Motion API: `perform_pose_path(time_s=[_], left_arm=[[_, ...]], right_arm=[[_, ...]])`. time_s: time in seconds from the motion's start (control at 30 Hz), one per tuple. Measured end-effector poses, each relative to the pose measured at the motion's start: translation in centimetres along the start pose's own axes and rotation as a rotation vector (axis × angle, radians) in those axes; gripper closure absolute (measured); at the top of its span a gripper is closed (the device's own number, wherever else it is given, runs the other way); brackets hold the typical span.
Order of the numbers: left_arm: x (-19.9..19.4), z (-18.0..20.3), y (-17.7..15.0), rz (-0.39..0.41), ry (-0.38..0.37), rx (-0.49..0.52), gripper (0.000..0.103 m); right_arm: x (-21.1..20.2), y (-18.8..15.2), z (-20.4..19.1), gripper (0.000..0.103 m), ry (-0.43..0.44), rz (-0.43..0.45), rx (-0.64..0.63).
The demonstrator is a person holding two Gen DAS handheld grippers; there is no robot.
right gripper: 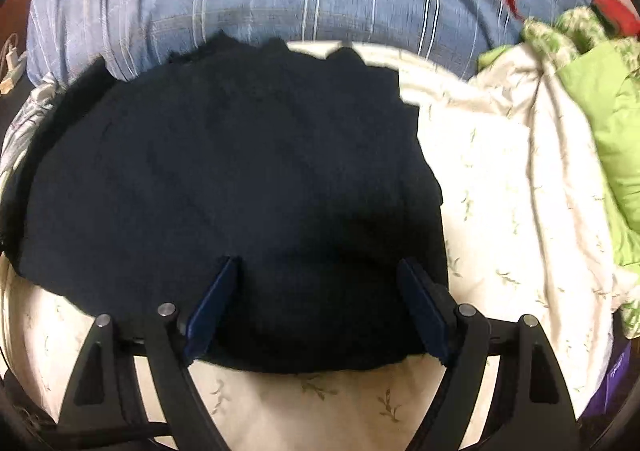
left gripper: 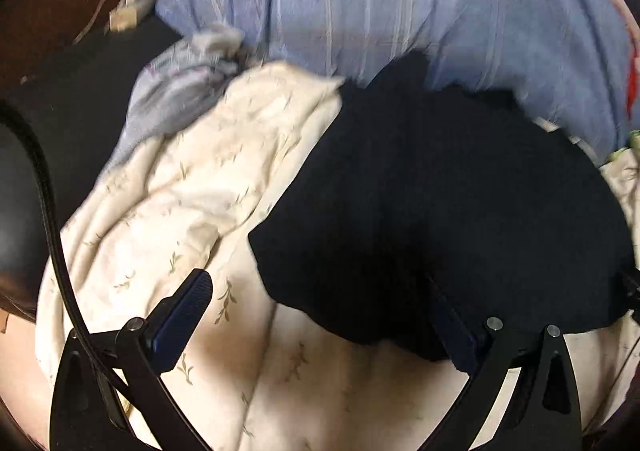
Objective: Fold large clothes
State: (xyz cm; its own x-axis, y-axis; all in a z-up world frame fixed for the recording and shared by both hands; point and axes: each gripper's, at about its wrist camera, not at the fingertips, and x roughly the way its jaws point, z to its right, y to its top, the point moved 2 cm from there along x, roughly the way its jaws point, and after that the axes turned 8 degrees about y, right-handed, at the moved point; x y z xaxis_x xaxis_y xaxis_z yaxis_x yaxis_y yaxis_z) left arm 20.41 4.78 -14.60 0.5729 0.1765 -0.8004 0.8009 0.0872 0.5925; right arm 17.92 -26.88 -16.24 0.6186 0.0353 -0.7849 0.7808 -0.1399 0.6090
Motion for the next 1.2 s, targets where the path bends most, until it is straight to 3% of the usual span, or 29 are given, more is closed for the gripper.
perform_pose_path(time_s=[0.1,0.23,0.3,0.4,0.53,0.8,0.97,1.03,1.2], left_arm=[[-2.9,1.2,0.4,0.054,-0.028,0.014,0.001],[-5.0,1.7,0.6,0.099,-0.036,0.024,0.0],[-5.1,0.6,0.6,0.092,-0.014,0.002,0.0],[-4.0,-3.3,0.5,0.03,0.008,-0.108,0.001],[-3.4,-8.0,0.1,-0.013,-0.017,-0.26,0.001],[-5.7,-10.8,0.4,0.002,-0.014,-0.246,0.0],[-6.1,-12.1,0.0,-0.003,-0.028,-0.278,0.0],[-6.2,-12.5,-0.1,-0.007,-0.037,-0.283,0.0],[-6.4,-12.9,-0.3,-0.016,-0.083,-0.316,0.0]], right_arm=[[-2.1,0.5,-1.9,0.02,0.013,0.063,-0.015],[-4.4,1.0,-5.5,0.02,0.093,0.118,-0.054],[-5.0,1.0,-6.9,0.02,0.119,0.136,-0.082],[-5.4,0.8,-9.8,0.02,0.185,0.156,-0.133],[-4.2,0.7,-15.4,0.02,0.274,0.125,-0.228],[0.4,1.6,-26.6,0.02,0.327,0.108,-0.375],[5.0,1.6,-32.4,0.02,0.406,-0.053,-0.467],[5.1,1.4,-33.7,0.02,0.356,-0.044,-0.534],[1.6,1.3,-32.7,0.017,0.234,0.092,-0.587]])
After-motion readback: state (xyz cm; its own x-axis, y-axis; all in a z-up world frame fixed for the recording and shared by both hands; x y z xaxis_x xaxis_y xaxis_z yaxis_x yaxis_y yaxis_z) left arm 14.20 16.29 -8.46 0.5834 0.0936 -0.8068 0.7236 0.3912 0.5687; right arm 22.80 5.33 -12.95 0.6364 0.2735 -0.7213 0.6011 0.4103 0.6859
